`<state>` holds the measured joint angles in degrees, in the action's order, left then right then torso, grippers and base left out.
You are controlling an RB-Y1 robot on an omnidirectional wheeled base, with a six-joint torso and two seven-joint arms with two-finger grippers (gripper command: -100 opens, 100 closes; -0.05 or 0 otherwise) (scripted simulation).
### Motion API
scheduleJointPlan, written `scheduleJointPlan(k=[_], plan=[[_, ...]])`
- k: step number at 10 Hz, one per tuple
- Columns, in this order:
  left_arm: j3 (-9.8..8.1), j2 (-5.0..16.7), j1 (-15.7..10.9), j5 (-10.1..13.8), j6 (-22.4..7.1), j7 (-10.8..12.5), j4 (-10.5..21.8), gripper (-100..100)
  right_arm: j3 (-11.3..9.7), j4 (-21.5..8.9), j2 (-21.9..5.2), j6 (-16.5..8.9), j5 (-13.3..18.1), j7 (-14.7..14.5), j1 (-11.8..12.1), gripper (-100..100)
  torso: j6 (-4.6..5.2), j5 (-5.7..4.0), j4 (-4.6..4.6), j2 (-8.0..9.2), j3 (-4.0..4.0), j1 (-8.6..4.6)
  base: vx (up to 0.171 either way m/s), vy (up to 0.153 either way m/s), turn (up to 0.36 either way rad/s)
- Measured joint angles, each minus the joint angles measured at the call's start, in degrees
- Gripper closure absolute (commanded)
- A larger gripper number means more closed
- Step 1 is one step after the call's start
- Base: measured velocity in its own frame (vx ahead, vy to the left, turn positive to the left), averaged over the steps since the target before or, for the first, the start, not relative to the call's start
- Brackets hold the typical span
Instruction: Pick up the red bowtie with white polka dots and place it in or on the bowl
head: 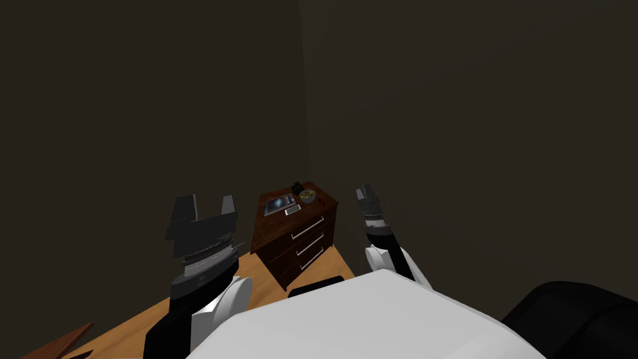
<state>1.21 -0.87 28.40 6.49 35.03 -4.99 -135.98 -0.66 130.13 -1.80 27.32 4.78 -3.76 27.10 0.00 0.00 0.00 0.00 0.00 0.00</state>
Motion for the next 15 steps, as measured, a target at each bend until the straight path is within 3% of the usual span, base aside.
scheduleJointPlan(k=[4,8,15], plan=[[0.00,0.0,0.0,0.0,0.0,0.0,0.0,0,-0.5,-1.4,-4.1,-3.3,-0.9,2.7,-3.0,-100,-0.01,0.03,0.02,0.09,0.05,0.15,-0.030,0.037,0.000],[0.00,0.0,0.0,0.0,0.0,0.0,0.0,0,-0.8,-3.7,-7.3,-9.3,-2.9,7.9,-7.6,-100,0.00,0.04,0.03,0.12,0.07,0.18,-0.033,0.045,0.005],[0.00,0.0,0.0,0.0,0.0,0.0,0.0,0,-1.2,-9.0,-9.8,-18.7,-6.2,15.9,-15.8,-100,0.00,0.03,0.01,0.04,0.02,0.14,-0.019,0.039,0.013]])
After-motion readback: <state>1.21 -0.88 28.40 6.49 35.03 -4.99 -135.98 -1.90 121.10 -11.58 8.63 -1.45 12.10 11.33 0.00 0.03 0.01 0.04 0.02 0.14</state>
